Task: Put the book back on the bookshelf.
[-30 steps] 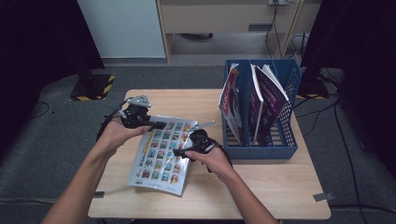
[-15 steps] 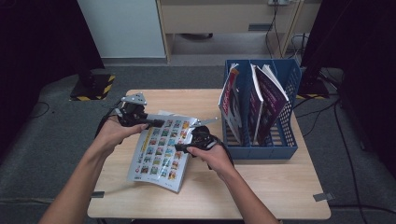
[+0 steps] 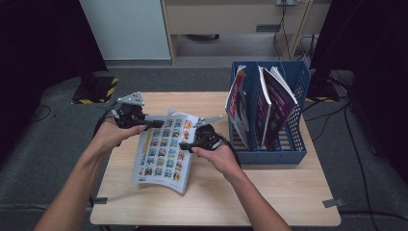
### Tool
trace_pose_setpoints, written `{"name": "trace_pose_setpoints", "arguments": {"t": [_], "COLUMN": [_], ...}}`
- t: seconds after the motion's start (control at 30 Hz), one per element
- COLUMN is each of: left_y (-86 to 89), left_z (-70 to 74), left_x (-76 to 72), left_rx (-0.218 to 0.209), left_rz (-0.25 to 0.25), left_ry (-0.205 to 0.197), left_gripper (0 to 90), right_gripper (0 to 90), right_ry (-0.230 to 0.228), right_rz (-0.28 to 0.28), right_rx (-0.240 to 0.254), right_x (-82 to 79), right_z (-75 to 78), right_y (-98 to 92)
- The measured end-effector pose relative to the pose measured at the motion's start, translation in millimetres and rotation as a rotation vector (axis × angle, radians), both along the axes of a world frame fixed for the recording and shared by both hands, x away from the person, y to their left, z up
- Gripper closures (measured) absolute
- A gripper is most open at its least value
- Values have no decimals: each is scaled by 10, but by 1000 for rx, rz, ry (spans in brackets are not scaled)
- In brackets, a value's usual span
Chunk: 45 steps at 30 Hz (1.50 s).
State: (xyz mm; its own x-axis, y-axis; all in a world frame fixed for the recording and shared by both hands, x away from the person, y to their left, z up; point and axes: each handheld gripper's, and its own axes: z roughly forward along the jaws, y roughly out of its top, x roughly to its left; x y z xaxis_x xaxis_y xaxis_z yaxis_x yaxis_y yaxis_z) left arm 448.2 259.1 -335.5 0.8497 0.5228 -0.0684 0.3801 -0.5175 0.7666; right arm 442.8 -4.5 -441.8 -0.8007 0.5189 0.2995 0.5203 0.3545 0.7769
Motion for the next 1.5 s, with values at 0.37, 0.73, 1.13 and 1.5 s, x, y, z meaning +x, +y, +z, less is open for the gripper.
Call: {"name": "trace_pose_setpoints", "arguments": {"t": [0.37,0.73,1.13,1.5], "left_y": [32,68,80,51], "left_z": [37,28,77,110], "left_x": [43,54,64,79], "left_rx": [-24,2,53,66], "left_rz": [29,45,24,26], "left_ry": [-37,-59,-43,-61], "left_gripper": [768,764,758,758], "right_gripper": [601,623,637,646], "right_ry": [-87,-132,-161,-196], "right_rz": [-8,9,35,34], "right_rx": [-88,-133,-182,-233], "right_x": [85,101,90,125], "right_z": [208,295,380,462], "right_y": [14,38,62,46]}}
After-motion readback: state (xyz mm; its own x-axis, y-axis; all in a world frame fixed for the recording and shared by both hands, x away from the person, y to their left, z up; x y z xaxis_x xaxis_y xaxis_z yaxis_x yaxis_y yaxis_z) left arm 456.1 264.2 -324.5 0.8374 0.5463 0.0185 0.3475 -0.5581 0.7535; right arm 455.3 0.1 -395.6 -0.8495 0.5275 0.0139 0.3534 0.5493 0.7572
